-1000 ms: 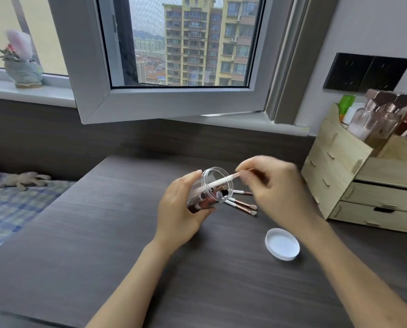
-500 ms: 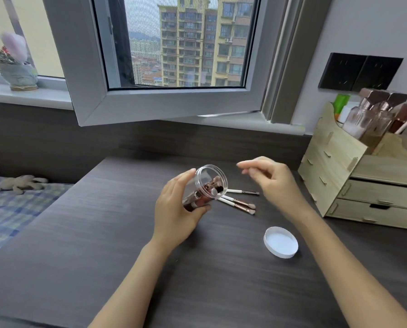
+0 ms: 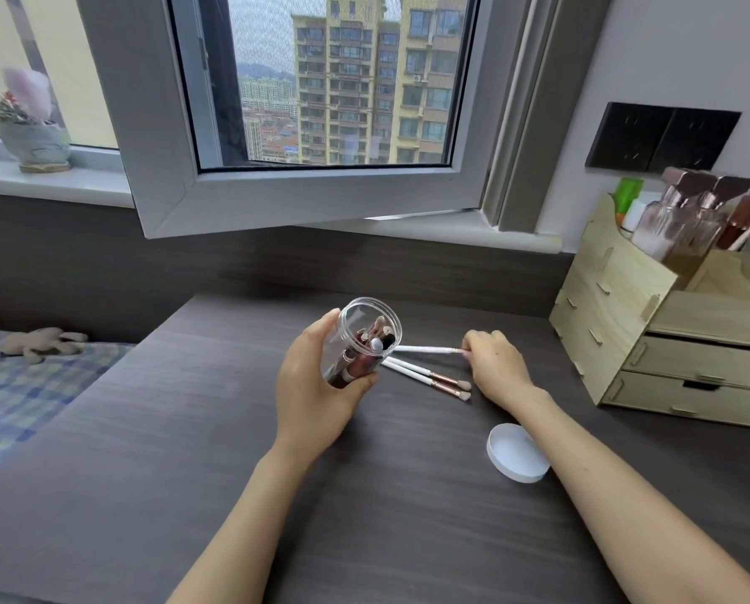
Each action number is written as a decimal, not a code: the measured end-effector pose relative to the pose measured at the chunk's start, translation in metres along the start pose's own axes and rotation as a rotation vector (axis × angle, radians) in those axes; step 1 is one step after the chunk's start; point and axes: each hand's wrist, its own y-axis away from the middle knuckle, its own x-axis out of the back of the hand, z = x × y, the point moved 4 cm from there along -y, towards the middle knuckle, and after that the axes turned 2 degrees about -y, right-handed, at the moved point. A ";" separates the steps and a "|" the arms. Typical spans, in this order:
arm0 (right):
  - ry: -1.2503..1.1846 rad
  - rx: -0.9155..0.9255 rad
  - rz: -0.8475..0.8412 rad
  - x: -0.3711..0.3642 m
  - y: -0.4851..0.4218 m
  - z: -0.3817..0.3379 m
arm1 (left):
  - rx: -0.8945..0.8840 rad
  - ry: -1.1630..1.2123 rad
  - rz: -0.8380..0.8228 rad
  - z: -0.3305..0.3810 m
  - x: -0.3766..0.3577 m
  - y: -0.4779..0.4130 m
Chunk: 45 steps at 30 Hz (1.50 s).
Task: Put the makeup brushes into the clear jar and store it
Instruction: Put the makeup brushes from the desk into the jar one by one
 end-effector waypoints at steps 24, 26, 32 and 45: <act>-0.377 0.353 0.176 0.104 0.084 -0.099 | -0.344 -0.144 -0.172 0.022 -0.012 0.010; -0.364 0.398 0.127 0.095 0.080 -0.104 | -0.332 -0.144 -0.164 0.020 -0.011 0.009; -0.728 0.055 0.295 0.083 0.058 -0.048 | -0.155 -0.087 -0.079 0.011 -0.005 0.005; 0.091 0.129 -0.046 0.010 0.044 -0.037 | 0.031 0.000 0.026 -0.001 0.000 0.001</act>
